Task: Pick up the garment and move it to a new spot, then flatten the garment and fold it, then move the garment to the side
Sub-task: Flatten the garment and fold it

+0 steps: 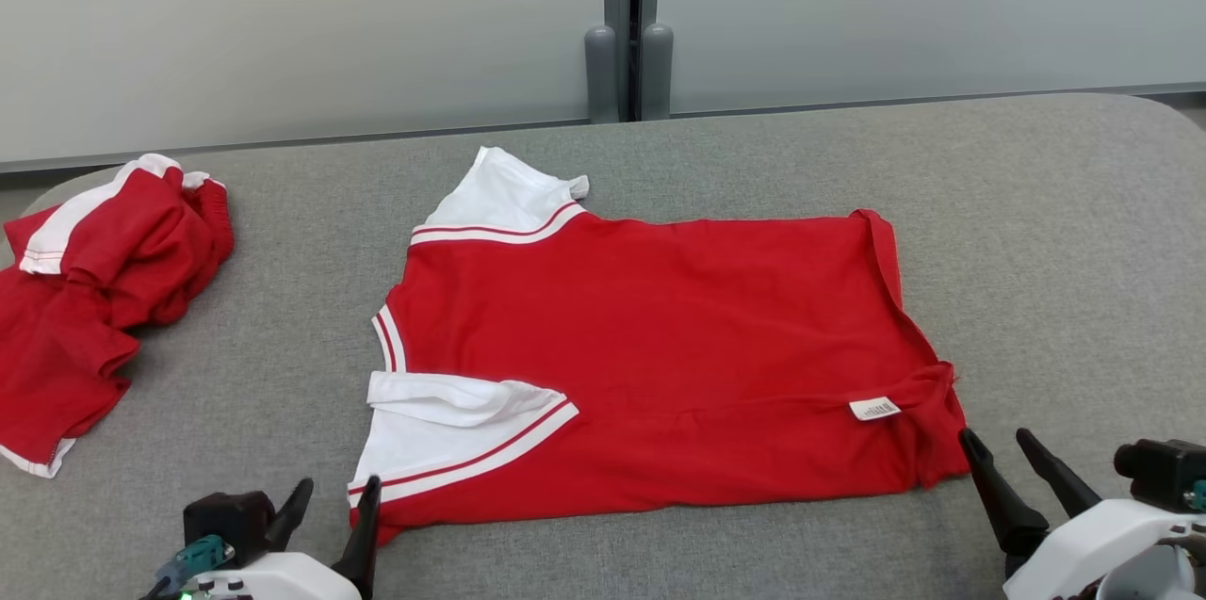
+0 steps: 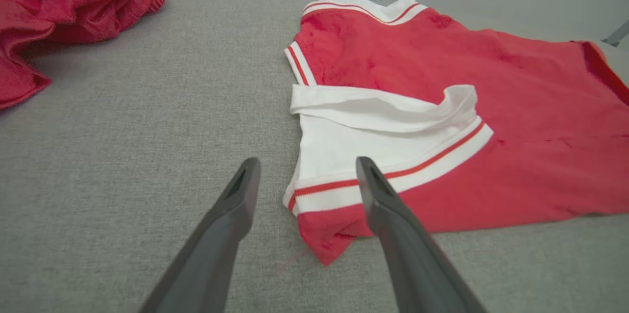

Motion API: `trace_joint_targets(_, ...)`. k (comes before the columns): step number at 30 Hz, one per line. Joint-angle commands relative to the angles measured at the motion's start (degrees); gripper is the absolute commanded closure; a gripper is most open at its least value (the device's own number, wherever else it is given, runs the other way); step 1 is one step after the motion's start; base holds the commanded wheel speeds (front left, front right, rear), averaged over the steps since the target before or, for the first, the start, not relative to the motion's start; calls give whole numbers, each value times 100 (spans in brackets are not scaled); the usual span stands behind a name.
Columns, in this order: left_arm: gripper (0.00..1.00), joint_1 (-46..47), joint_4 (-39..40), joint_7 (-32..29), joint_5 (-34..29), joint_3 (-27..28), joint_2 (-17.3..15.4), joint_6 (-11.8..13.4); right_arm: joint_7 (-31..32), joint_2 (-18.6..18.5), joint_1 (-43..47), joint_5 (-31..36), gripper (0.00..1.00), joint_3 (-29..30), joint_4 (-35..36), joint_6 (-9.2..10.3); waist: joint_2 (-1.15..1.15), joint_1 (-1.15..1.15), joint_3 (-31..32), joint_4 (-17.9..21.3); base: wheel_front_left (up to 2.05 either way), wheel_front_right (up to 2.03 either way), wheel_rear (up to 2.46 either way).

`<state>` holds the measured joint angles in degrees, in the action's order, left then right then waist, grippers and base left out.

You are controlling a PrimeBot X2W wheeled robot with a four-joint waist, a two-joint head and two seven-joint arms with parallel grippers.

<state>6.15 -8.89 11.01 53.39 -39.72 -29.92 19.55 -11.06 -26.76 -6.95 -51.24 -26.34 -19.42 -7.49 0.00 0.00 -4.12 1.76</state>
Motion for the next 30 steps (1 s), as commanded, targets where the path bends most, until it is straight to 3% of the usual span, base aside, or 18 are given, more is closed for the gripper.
trace_joint_targets(1,0,66,-87,-226,1,-115,-57,-54,194,82,-93,117,0,43,-194,-1,0,0,-15,-20,0,0,0)
trace_joint_targets(7,0,211,-310,-688,98,-298,-57,-166,692,364,-307,394,0,117,-689,-1,0,0,-89,-74,0,0,0)
trace_joint_targets(23,0,423,-603,-1273,263,-539,33,-437,1422,652,-372,576,0,169,-893,-1,0,0,-180,-104,0,0,0)
trace_joint_targets(25,0,492,-671,-1302,255,-567,78,-498,1466,666,-384,567,7,160,-907,-1,0,0,-179,-102,0,0,0)
trace_joint_targets(26,0,532,-710,-1320,267,-584,104,-539,1474,670,-391,570,44,160,-915,-1,0,0,-179,-105,0,0,0)
trace_joint_targets(27,17,568,-756,-1343,258,-610,119,-578,1482,677,-400,574,54,160,-921,-1,0,0,-175,-108,0,0,0)
trace_joint_targets(28,52,604,-796,-1377,252,-636,137,-607,1483,683,-409,573,58,160,-924,-1,0,0,-172,-108,0,0,0)
trace_joint_targets(29,81,633,-837,-1387,254,-647,157,-643,1490,680,-421,577,73,157,-923,-1,0,0,-168,-106,0,0,0)
trace_joint_targets(30,100,657,-880,-1390,259,-650,174,-670,1473,669,-436,588,96,161,-912,-1,0,0,-161,-101,0,0,0)
